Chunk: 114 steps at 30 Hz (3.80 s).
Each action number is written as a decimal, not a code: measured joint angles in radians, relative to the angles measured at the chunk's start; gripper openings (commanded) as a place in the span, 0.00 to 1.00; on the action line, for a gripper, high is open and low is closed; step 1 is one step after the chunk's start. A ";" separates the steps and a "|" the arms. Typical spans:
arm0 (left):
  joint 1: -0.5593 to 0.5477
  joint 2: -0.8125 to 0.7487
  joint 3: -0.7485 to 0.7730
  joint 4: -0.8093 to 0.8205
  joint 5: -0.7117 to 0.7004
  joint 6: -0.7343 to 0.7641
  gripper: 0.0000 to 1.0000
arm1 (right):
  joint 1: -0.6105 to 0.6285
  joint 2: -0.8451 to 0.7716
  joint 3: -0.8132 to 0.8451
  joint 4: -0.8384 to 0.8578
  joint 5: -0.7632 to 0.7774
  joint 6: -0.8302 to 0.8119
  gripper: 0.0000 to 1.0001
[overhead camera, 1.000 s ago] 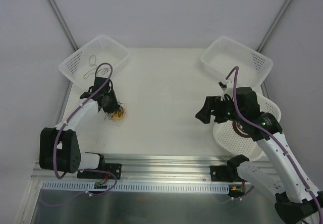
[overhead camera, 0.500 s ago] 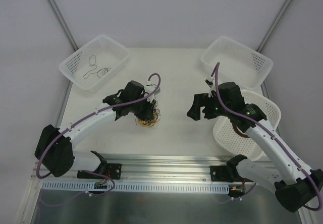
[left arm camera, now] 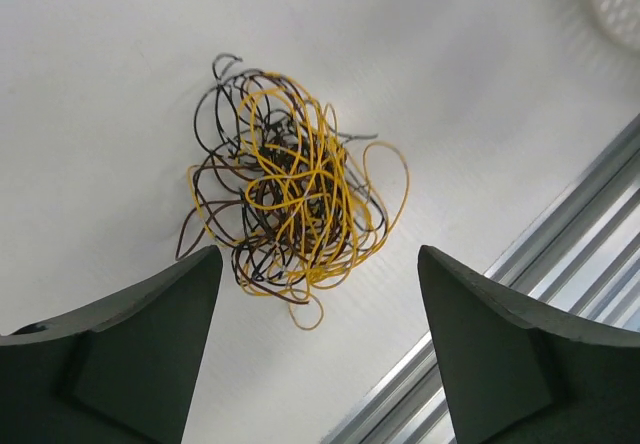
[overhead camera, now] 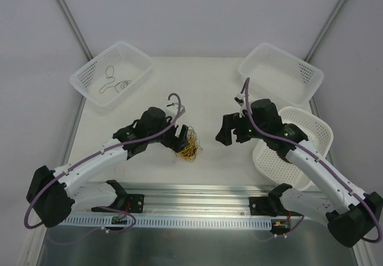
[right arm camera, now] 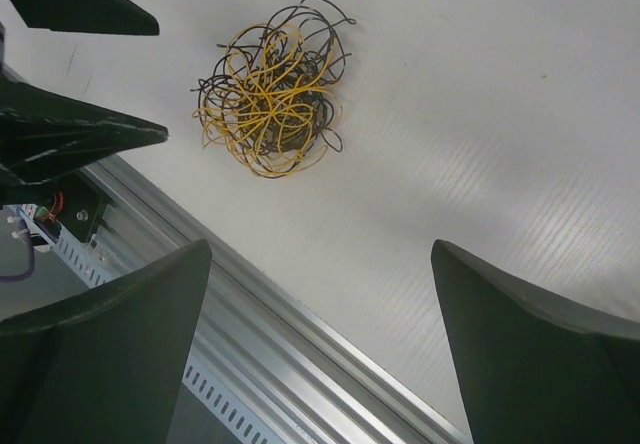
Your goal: Untangle the cables
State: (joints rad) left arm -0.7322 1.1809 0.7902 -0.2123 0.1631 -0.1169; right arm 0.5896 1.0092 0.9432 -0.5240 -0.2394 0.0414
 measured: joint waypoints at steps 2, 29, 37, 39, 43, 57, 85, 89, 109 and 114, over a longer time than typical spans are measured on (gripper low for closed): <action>0.000 -0.091 -0.026 0.018 -0.046 -0.075 0.79 | 0.017 0.003 -0.007 0.018 0.002 -0.001 0.98; 0.000 -0.108 -0.247 0.042 -0.173 -0.773 0.56 | 0.164 0.422 0.117 0.240 0.086 0.032 0.59; 0.000 -0.087 -0.243 0.043 -0.172 -0.774 0.51 | 0.181 0.477 0.118 0.273 0.084 0.067 0.55; 0.000 -0.083 -0.243 0.043 -0.172 -0.774 0.51 | 0.181 0.489 0.118 0.289 0.082 0.079 0.53; 0.000 -0.069 -0.238 0.043 -0.172 -0.773 0.50 | 0.184 0.522 0.122 0.313 0.083 0.106 0.50; 0.000 0.023 -0.205 0.052 -0.172 -0.771 0.50 | 0.208 0.681 0.203 0.359 0.098 0.143 0.32; 0.000 0.171 -0.203 0.101 -0.200 -0.782 0.37 | 0.243 0.455 0.429 0.070 0.133 0.020 0.01; 0.000 0.173 -0.203 0.102 -0.202 -0.782 0.37 | 0.241 0.385 0.483 0.037 0.120 -0.001 0.00; 0.001 -0.140 -0.322 0.027 -0.342 -0.787 0.34 | 0.241 0.299 0.634 -0.027 0.103 -0.066 0.01; 0.001 -0.253 -0.350 0.008 -0.377 -0.783 0.44 | 0.241 0.274 0.667 0.039 0.071 -0.066 0.01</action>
State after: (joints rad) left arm -0.7311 0.9279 0.4404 -0.2043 -0.2134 -0.8997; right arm 0.8310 1.2831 1.6100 -0.4854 -0.1688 -0.0250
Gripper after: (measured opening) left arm 0.391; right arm 0.012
